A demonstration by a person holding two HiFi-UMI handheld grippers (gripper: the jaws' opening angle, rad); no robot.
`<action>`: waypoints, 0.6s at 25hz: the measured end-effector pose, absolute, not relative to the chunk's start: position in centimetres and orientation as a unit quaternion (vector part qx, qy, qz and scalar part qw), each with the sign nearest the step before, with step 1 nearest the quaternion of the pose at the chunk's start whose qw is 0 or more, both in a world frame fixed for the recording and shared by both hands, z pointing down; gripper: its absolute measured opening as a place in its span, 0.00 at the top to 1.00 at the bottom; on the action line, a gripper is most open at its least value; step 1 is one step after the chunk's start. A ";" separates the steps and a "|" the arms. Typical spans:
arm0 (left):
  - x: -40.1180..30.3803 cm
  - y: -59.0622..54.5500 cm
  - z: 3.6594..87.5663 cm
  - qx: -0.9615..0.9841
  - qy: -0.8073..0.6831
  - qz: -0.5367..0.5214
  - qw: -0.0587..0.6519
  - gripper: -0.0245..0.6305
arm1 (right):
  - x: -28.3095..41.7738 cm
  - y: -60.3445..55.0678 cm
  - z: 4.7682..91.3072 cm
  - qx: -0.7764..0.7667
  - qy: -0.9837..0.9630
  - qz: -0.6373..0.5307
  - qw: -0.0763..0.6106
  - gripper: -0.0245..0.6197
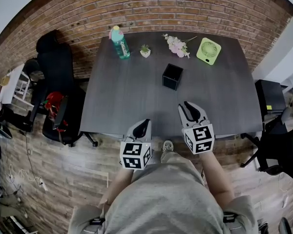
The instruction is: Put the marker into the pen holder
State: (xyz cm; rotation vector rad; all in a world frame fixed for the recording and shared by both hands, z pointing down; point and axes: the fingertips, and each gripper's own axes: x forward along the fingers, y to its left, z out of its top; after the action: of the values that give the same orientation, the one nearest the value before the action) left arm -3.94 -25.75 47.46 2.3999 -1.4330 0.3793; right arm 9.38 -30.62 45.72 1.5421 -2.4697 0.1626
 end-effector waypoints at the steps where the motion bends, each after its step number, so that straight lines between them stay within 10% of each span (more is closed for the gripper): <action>1: -4.1 -25.2 47.5 0.841 -0.500 0.132 0.159 0.93 | 9.2 -29.8 45.6 0.526 -0.842 0.054 0.110 0.83; 15: -6.2 -16.2 48.3 0.851 -0.485 0.134 0.150 0.93 | 7.3 -18.5 44.1 0.548 -0.832 0.043 0.066 0.95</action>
State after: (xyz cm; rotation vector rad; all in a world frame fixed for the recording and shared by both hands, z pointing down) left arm -6.20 -16.21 48.34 2.4442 -1.3935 0.3843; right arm 7.30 -18.53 44.13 1.6546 -2.5113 0.1283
